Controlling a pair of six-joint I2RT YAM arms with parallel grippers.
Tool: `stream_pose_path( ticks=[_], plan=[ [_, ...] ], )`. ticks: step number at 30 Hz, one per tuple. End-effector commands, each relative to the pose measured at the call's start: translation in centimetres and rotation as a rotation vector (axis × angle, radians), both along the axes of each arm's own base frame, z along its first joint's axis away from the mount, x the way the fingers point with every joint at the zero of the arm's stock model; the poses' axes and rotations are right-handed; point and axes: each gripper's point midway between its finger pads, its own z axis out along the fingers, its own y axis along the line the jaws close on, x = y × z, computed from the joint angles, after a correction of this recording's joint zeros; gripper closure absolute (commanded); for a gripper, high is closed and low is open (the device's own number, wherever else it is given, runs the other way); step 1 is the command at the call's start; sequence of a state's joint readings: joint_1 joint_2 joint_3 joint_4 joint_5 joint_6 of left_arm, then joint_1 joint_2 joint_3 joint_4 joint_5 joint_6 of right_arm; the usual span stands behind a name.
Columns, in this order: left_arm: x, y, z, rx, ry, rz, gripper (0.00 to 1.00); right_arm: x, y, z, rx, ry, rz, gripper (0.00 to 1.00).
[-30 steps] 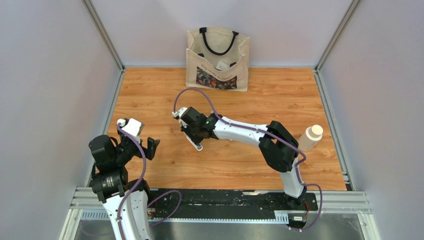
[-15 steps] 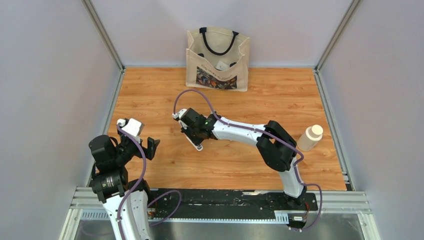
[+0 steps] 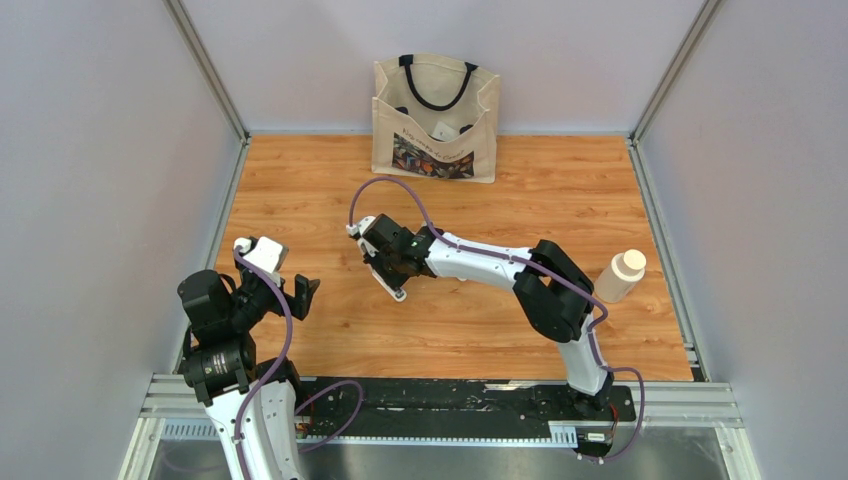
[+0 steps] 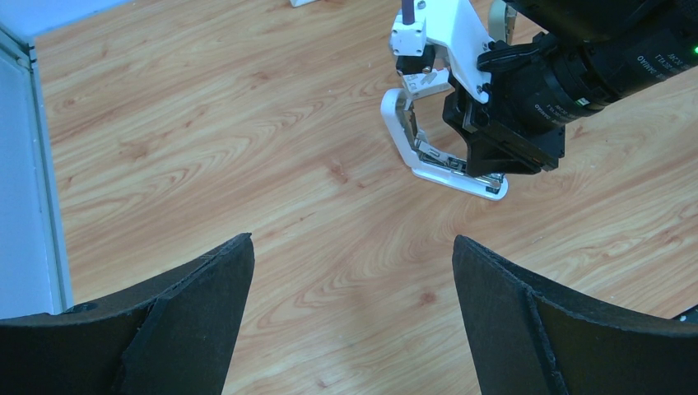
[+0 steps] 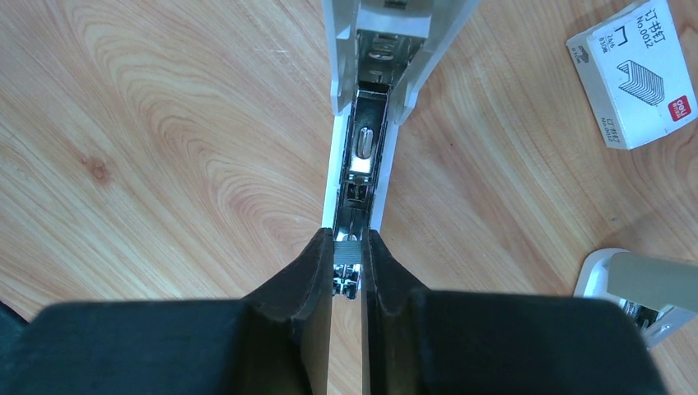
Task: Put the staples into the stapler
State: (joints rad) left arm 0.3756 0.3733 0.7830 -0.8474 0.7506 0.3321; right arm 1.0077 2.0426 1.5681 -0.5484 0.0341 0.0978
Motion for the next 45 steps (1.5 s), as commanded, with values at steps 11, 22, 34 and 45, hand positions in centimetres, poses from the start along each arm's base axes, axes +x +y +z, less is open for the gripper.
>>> stream_pose_path(
  ticks=[11, 22, 34, 45],
  plan=[
    [0.2, 0.1, 0.4, 0.013, -0.032, -0.004, 0.02, 0.4, 0.3, 0.2, 0.019, 0.004, -0.004, 0.85],
    [0.2, 0.1, 0.4, 0.013, -0.031, -0.004, 0.02, 0.3, 0.3, -0.3, 0.006, 0.007, -0.002, 0.85],
    [0.2, 0.1, 0.4, 0.014, -0.032, -0.004, 0.02, 0.4, 0.1, -0.4, -0.013, -0.014, -0.008, 0.85],
    [0.2, 0.1, 0.3, 0.016, -0.03, -0.004, 0.02, 0.3, 0.1, -0.5, -0.024, -0.02, -0.008, 0.83]
  ],
)
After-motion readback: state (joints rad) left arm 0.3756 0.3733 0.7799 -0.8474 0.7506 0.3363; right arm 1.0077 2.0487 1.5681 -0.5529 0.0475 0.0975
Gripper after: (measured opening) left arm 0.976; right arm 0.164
